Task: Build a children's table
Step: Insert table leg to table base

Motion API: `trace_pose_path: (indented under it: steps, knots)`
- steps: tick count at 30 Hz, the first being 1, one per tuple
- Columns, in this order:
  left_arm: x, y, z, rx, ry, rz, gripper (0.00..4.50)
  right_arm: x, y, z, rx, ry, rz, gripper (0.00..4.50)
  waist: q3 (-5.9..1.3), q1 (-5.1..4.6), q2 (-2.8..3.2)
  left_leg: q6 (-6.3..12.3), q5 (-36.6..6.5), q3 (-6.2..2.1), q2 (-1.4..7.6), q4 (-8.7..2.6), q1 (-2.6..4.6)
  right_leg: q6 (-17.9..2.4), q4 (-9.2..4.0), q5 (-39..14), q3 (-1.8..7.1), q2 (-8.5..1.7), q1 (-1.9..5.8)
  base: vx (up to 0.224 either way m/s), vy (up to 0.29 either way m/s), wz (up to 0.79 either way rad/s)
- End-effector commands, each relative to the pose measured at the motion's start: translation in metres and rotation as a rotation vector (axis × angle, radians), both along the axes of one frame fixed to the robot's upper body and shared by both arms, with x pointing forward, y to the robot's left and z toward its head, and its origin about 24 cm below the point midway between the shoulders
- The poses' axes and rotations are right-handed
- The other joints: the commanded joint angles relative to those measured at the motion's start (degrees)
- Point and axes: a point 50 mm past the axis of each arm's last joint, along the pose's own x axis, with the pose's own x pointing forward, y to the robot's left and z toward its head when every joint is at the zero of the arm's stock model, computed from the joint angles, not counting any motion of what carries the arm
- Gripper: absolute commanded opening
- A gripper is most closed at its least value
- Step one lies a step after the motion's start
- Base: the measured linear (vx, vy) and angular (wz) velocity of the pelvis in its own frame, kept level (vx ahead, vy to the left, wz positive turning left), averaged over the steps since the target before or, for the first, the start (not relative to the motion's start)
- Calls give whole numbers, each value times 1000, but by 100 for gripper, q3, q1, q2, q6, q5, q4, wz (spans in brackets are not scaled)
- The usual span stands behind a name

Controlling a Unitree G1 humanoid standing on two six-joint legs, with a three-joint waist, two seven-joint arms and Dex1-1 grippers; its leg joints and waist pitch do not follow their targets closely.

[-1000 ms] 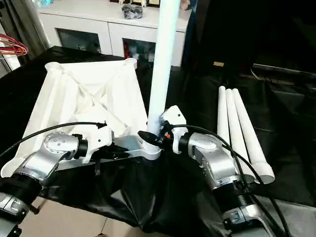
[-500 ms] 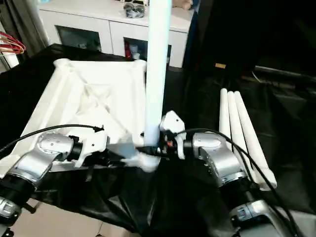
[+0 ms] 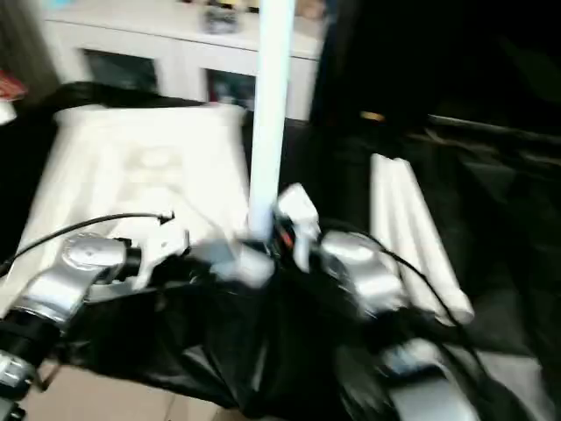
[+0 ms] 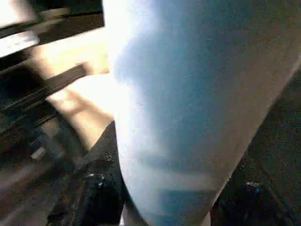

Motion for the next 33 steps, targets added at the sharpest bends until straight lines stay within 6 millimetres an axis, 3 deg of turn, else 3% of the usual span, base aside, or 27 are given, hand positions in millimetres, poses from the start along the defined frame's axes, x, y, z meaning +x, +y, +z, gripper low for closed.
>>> trace_pose_path:
  steps: [1,3,8,11,14,19,20,24,27,30,31,33]
  knots:
    - [7,-15,35,-91,-157,-5,0,-7,-15,-42,-137,164,-131,189,-267,17,89,-224,-1387,-188,413,-500,55,-1110,-528,-1645,368,-678,168,0,0,0]
    - [10,-23,36,-81,-172,110,0,0,-9,-43,-162,158,-220,189,-283,1,80,-154,-1073,-180,410,-487,19,-1236,-485,-1224,366,-671,204,0,0,0]
    - [8,-45,36,-101,-187,163,0,7,-2,-42,-153,168,-303,189,-312,11,48,100,-599,-141,376,-447,-1,-1376,-428,-337,345,-624,251,0,0,0]
    - [7,-53,34,-99,-192,189,0,11,2,-41,-143,169,-325,189,-304,5,49,154,-636,-133,383,-445,13,-1431,-439,-329,340,-629,241,0,0,0]
    - [7,-53,35,-93,-186,203,0,11,5,-42,-134,176,-327,189,-287,2,61,111,-825,-140,389,-458,14,-1385,-467,-635,344,-640,236,0,0,0]
    - [6,-52,35,-83,-182,200,0,11,7,-41,-105,186,-313,189,-285,-15,73,89,-864,-148,392,-469,17,-1364,-457,-606,342,-620,229,0,0,0]
    - [5,-52,35,-82,-179,199,0,11,7,-41,-101,181,-311,245,-288,-21,65,89,-862,-148,391,-468,17,-1373,-456,-563,341,-620,232,0,0,0]
    - [5,-48,35,-74,-177,193,0,15,7,-34,-61,161,-315,276,-301,-3,79,99,-804,-139,399,-446,11,-1458,-445,-454,355,-649,238,0,0,0]
    - [4,-46,34,-74,-176,166,0,15,8,-28,-11,152,-275,302,-320,10,119,202,-501,-132,395,-433,10,-1517,-385,101,338,-617,247,0,0,0]
    - [4,-44,33,-68,-177,144,0,15,8,-24,4,134,-234,314,-335,11,107,289,-354,-129,389,-418,-5,-1572,-355,410,331,-613,268,0,0,0]
    - [3,-41,32,-69,-170,119,0,15,6,-18,12,107,-187,335,-354,24,131,352,-260,-128,384,-395,-14,-1603,-337,632,332,-614,287,0,0,0]
    - [2,-40,32,-73,-168,87,0,15,3,-13,19,94,-151,354,-396,46,112,486,36,-125,371,-356,-38,-1658,-273,1142,327,-600,302,0,0,0]
